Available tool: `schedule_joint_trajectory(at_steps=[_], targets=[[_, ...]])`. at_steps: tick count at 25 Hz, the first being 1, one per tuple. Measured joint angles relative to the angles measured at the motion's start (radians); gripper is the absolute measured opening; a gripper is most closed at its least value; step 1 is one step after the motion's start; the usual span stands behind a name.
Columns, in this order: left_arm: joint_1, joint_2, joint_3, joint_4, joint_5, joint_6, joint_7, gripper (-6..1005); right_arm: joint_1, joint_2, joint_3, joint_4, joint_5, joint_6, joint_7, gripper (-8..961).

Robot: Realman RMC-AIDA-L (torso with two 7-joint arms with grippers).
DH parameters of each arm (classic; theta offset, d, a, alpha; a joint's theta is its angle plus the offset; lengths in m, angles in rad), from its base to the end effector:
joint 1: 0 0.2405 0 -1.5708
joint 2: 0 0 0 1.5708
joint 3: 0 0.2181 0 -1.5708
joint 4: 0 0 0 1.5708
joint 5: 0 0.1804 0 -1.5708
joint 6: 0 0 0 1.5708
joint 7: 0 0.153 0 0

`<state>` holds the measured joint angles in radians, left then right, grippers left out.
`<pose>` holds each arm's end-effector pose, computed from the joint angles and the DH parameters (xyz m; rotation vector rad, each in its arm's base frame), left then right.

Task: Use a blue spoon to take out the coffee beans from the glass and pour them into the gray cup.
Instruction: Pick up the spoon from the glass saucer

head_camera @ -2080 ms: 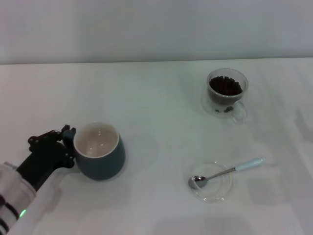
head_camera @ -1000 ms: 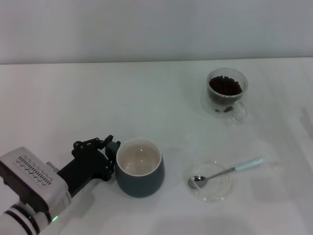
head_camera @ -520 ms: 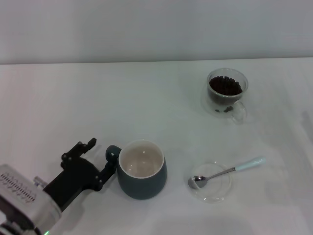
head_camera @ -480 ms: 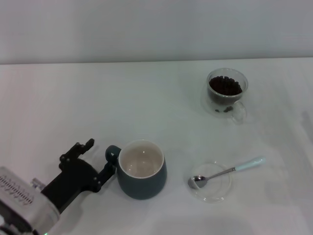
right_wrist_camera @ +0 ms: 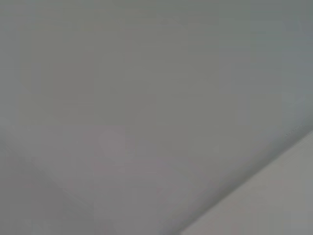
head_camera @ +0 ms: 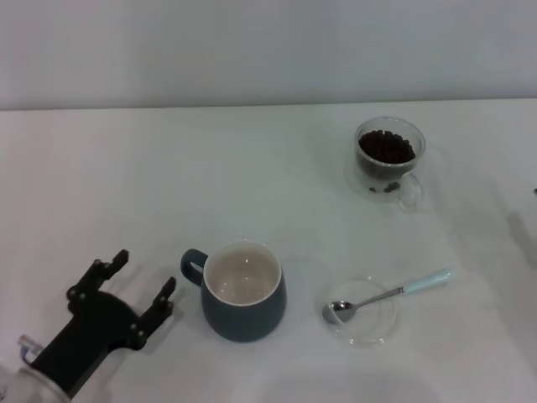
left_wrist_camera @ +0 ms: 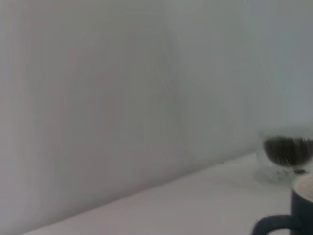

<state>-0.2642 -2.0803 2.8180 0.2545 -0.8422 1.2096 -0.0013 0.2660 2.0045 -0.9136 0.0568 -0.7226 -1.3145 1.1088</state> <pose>-0.2643 0.2262 -0.0604 -2.0836 -0.3716 -0.6069 0.3448 0.2367 0.0385 -1.3793 1.3164 1.1121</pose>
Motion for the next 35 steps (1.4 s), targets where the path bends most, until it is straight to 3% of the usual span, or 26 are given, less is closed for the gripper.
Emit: schedule_joint_trajectory(at_steps=[4,5,7,13,15,21,23,29,35], targets=[[0.033,-0.001,0.000,-0.008,-0.039,0.059,0.000,770,-0.001,0.002,-0.067,0.003,0.000,-0.007,0.079,857],[0.066,-0.003,0.000,-0.014,-0.129,0.124,0.000,770,-0.001,0.004,-0.084,0.007,0.000,-0.009,0.101,857],[0.087,-0.003,0.000,-0.014,-0.186,0.164,-0.001,769,0.000,0.006,-0.113,0.029,0.000,-0.026,0.133,857],[0.116,-0.001,0.000,-0.016,-0.293,0.226,-0.006,767,-0.002,0.012,-0.090,0.161,-0.001,-0.132,0.107,858],[0.112,-0.001,0.000,-0.034,-0.305,0.231,-0.007,766,0.003,0.017,-0.029,0.212,-0.038,-0.136,0.058,858],[0.094,0.000,0.001,-0.039,-0.305,0.228,-0.009,762,-0.001,0.017,0.334,0.298,-0.370,-0.120,-0.104,858],[0.089,0.000,0.000,-0.041,-0.305,0.229,-0.009,761,-0.001,0.016,0.392,0.320,-0.431,-0.104,-0.137,857],[0.080,0.000,0.000,-0.050,-0.306,0.232,-0.009,762,0.005,0.018,0.425,0.354,-0.449,-0.083,-0.178,834],[0.073,0.000,0.000,-0.059,-0.314,0.234,-0.009,762,0.008,0.019,0.518,0.358,-0.580,-0.027,-0.178,799]])
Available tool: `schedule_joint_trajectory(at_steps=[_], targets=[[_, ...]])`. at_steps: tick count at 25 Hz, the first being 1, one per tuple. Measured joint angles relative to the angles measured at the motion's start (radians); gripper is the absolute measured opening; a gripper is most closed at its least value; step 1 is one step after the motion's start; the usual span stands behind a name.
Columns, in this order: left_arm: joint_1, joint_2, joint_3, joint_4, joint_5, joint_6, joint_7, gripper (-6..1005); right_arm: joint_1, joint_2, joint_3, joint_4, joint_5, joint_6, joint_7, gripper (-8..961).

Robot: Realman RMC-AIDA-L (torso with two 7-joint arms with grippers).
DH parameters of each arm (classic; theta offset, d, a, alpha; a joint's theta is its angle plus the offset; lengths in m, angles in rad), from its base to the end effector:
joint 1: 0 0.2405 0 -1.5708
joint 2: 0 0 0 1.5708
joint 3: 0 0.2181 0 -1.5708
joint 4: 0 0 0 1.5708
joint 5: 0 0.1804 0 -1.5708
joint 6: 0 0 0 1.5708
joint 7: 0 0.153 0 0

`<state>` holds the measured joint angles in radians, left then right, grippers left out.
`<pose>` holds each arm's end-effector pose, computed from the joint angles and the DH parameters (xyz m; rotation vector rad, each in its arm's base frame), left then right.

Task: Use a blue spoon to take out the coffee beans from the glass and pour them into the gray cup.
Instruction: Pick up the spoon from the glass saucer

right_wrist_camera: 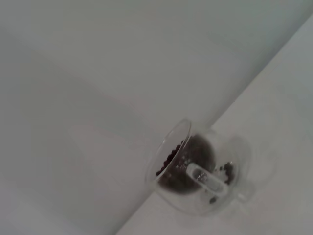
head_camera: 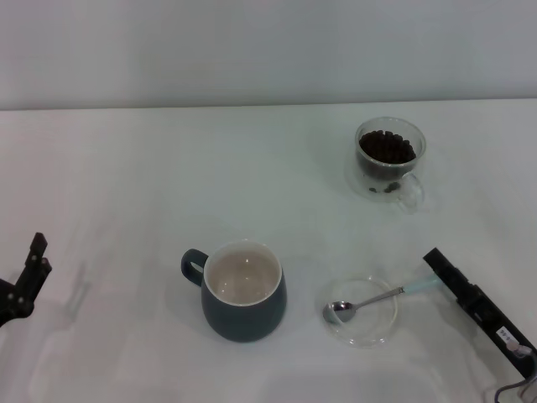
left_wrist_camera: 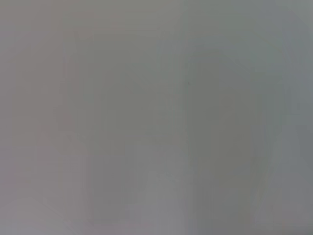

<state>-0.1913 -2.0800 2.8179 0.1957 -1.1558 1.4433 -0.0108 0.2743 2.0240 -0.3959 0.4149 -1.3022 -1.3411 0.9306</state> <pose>-0.2901 0.2223 0.0011 -1.6799 -0.4244 -0.6705 0.2994 0.2017 -0.0400 -1.4364 1.5570 1.1672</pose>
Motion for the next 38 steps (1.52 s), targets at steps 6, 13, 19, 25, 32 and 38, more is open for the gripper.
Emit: schedule_joint_trajectory(at_steps=[6,13,19,25,32,38], targets=[[-0.004,0.000,0.000,-0.008,-0.004,0.000,0.000,761,0.008,-0.001,0.022,0.010,-0.039,0.013,0.005,765],[-0.009,0.000,0.000,-0.017,-0.009,0.000,0.000,761,0.016,-0.001,0.022,0.014,-0.066,0.018,0.024,725],[-0.008,0.000,0.000,-0.019,-0.015,0.000,0.000,761,0.017,-0.002,0.020,0.013,-0.091,0.017,0.075,690],[-0.005,0.000,0.000,-0.027,-0.017,0.000,0.000,762,0.016,-0.006,0.011,-0.001,-0.096,0.005,0.161,445],[-0.006,0.000,0.000,-0.030,-0.016,0.000,0.000,762,0.014,-0.008,0.010,-0.005,-0.108,-0.042,0.164,206],[-0.008,0.000,0.000,-0.030,-0.018,0.000,0.000,762,0.006,-0.011,-0.013,-0.049,-0.120,-0.118,0.194,144]])
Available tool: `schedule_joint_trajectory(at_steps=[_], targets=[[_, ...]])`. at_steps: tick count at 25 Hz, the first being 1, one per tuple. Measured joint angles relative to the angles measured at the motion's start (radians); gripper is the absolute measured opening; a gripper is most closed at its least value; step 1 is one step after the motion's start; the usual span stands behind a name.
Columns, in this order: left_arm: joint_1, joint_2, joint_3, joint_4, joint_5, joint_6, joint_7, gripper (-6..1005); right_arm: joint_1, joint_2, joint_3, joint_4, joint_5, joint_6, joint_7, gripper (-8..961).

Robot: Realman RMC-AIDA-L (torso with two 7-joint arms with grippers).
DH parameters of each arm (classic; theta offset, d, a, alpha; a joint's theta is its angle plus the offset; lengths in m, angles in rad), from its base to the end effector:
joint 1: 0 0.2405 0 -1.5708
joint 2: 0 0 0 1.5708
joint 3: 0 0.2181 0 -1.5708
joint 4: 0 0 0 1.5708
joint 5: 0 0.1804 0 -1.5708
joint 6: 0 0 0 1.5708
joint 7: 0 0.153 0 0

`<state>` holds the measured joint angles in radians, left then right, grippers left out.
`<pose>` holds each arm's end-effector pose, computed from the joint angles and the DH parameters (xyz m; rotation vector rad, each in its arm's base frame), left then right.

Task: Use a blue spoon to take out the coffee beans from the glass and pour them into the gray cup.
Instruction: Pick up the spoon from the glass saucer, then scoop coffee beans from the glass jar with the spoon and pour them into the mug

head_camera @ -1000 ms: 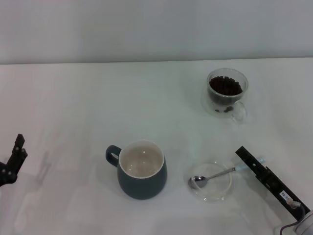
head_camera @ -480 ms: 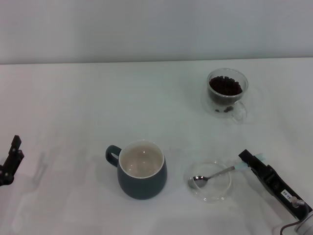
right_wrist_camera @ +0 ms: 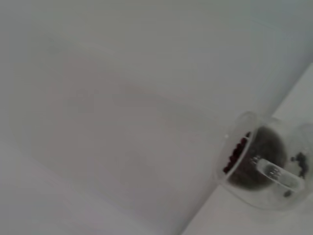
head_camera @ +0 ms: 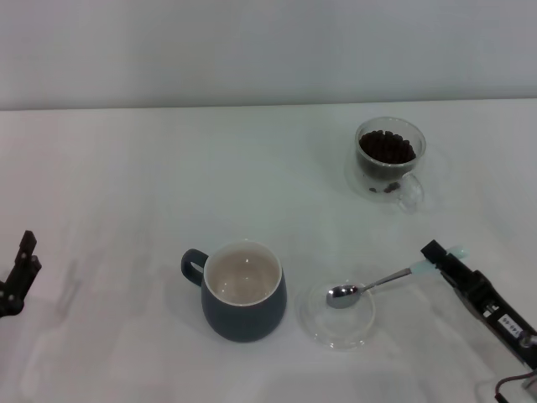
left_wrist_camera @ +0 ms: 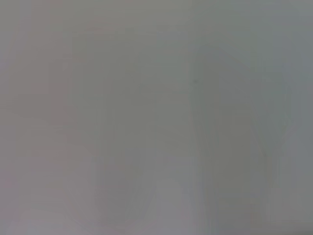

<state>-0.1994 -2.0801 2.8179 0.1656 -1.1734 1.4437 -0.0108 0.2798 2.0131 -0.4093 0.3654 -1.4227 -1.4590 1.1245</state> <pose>-0.2951 0.2245 0.0064 -1.6696 -0.4098 -0.6423 0.2806 0.2036 -0.0304 -1.5076 1.6141 1.3716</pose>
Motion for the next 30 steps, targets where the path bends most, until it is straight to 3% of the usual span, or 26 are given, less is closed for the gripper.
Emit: schedule_joint_trajectory(at_steps=[9,15,18,22,27,30], targets=[[-0.019,-0.003,0.000,0.007,-0.038,0.028,0.003,760,-0.004,-0.003,-0.042,-0.176,0.002,-0.070,0.096,149],[-0.023,-0.006,0.000,0.019,-0.048,0.024,-0.006,757,0.046,-0.005,-0.029,-0.424,0.036,-0.129,0.108,152],[-0.023,-0.006,0.000,0.036,-0.130,-0.010,-0.160,757,0.113,-0.008,-0.040,-0.583,0.035,-0.048,0.105,153],[-0.032,-0.004,0.000,0.036,-0.202,-0.042,-0.285,757,0.153,-0.009,-0.079,-0.679,0.028,0.032,0.101,156],[-0.040,-0.006,0.000,0.037,-0.234,-0.075,-0.320,756,0.196,-0.006,-0.186,-0.793,0.029,0.159,0.071,158],[-0.045,-0.008,0.000,0.039,-0.235,-0.085,-0.319,757,0.214,-0.005,-0.198,-0.801,0.030,0.184,0.026,160]])
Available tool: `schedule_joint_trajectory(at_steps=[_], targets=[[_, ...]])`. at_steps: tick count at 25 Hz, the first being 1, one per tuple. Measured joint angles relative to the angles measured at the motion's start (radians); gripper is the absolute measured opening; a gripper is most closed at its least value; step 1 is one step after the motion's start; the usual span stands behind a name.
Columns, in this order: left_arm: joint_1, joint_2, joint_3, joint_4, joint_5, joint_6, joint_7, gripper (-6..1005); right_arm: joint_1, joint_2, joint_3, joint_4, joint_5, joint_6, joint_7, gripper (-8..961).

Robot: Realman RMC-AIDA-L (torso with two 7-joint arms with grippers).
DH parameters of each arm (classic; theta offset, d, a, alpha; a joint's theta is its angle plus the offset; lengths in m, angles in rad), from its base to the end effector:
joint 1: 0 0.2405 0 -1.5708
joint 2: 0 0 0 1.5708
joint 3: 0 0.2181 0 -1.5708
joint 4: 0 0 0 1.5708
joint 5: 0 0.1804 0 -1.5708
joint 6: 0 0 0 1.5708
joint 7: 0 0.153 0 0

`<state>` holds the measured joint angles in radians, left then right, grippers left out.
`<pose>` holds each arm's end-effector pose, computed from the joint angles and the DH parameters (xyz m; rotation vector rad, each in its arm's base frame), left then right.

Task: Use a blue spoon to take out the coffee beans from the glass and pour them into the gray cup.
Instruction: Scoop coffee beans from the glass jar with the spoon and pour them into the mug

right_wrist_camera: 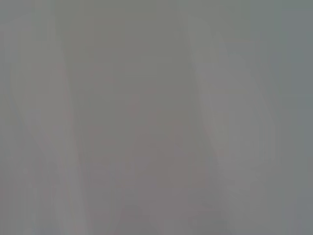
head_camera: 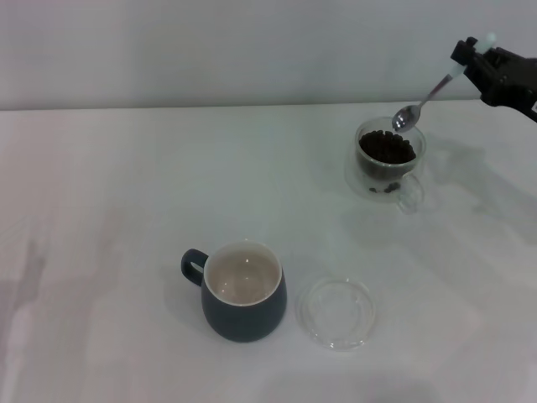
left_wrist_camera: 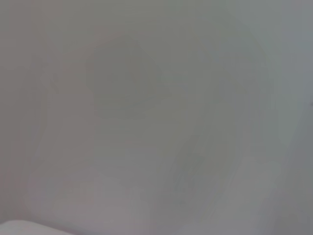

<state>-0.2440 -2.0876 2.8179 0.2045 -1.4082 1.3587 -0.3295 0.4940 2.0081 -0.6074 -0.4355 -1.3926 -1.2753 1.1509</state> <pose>-0.3086 0.2430 0.0180 -1.4080 -0.7984 -0.8584 0.2454 0.3433 0.0800 -1.9728 0.6794 1.0032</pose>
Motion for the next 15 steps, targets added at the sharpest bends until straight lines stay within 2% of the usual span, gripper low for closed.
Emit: schedule_joint_trajectory(at_steps=[7,15], targets=[[-0.028,0.001,0.000,0.010,-0.001,-0.031,-0.002,757,0.027,0.004,-0.024,0.005,0.000,0.086,-0.120,164],[-0.041,0.000,0.000,0.010,-0.001,-0.041,-0.003,756,0.019,0.004,-0.081,0.042,0.003,0.135,-0.155,168]])
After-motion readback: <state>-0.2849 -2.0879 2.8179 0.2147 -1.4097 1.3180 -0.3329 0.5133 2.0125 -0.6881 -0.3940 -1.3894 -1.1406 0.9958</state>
